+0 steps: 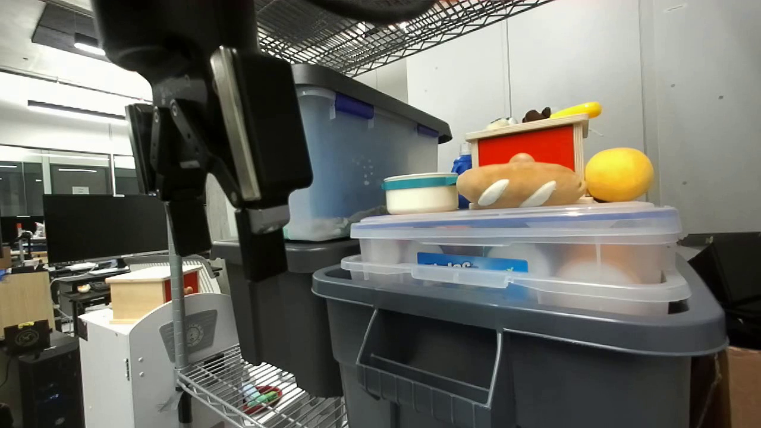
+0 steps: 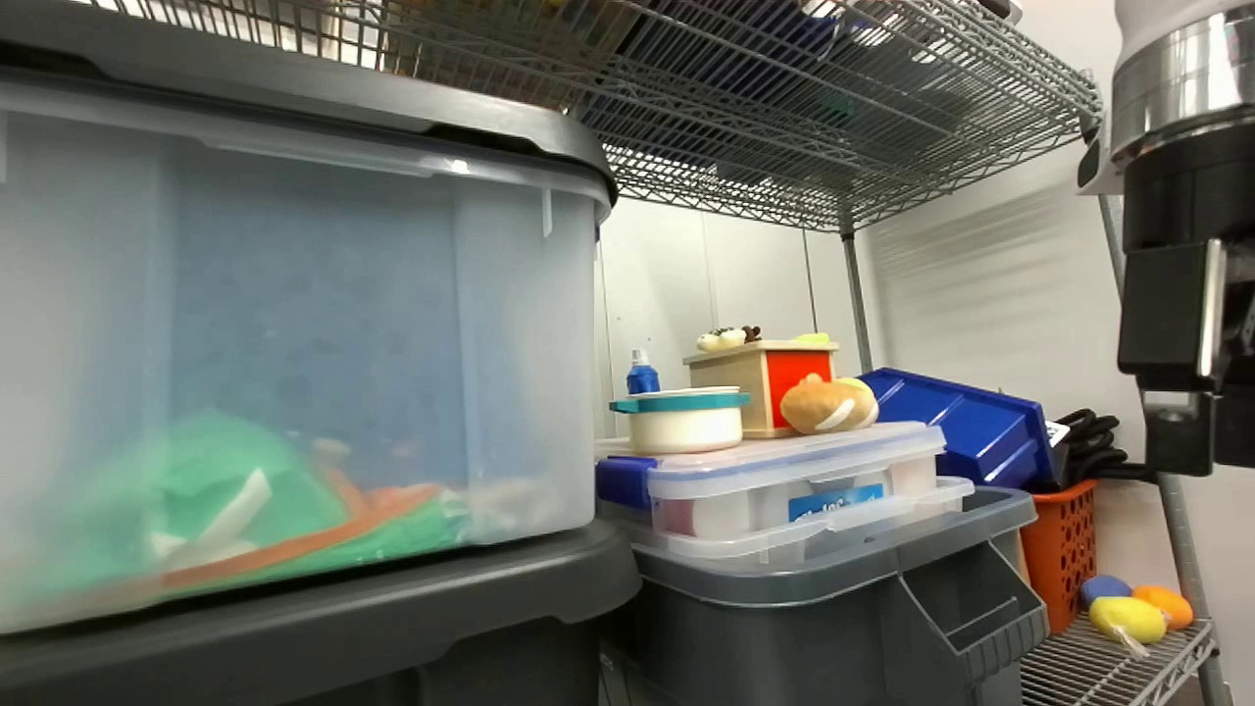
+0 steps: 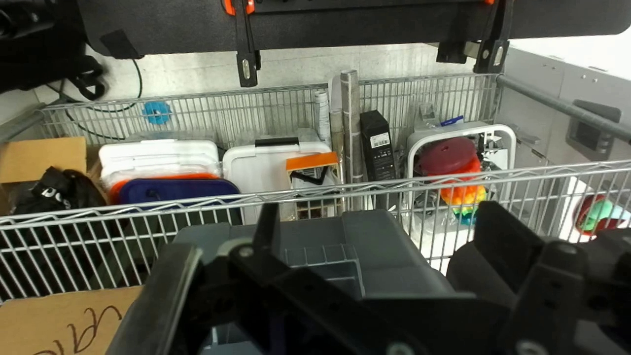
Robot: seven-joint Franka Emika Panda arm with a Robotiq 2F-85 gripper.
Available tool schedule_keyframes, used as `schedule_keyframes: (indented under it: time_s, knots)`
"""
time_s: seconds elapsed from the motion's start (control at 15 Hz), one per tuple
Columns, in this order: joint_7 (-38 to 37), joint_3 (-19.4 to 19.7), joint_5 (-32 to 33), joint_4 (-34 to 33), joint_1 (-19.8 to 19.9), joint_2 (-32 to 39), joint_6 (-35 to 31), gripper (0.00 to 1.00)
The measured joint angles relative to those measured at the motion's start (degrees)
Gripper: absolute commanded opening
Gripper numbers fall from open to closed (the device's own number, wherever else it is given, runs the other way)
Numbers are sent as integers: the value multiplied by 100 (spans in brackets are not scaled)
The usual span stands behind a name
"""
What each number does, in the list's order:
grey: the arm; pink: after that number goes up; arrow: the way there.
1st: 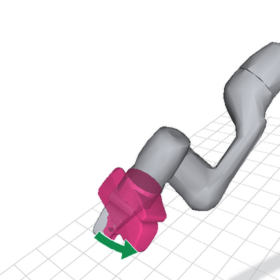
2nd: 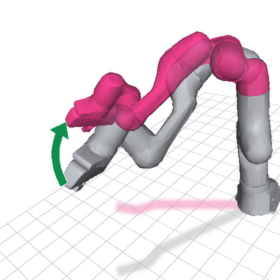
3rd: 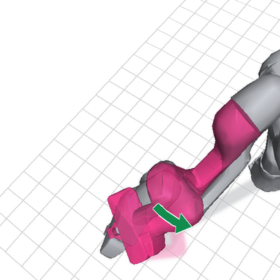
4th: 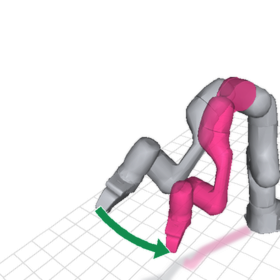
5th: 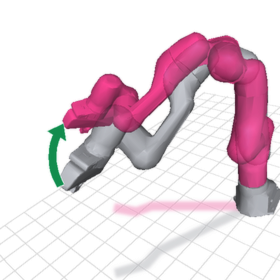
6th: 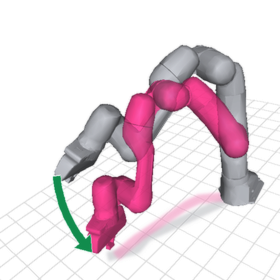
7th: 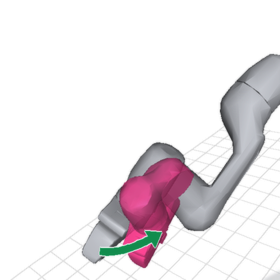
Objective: Pick up the bread plush toy and the yellow plush toy and put them on the left
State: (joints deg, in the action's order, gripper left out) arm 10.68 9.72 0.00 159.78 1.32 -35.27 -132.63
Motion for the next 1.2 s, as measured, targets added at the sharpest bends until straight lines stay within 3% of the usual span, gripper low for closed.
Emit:
schedule_keyframes:
  time_s: [1.2]
  knots:
    - [-1, -267, 133, -264, 55, 527, -9, 100]
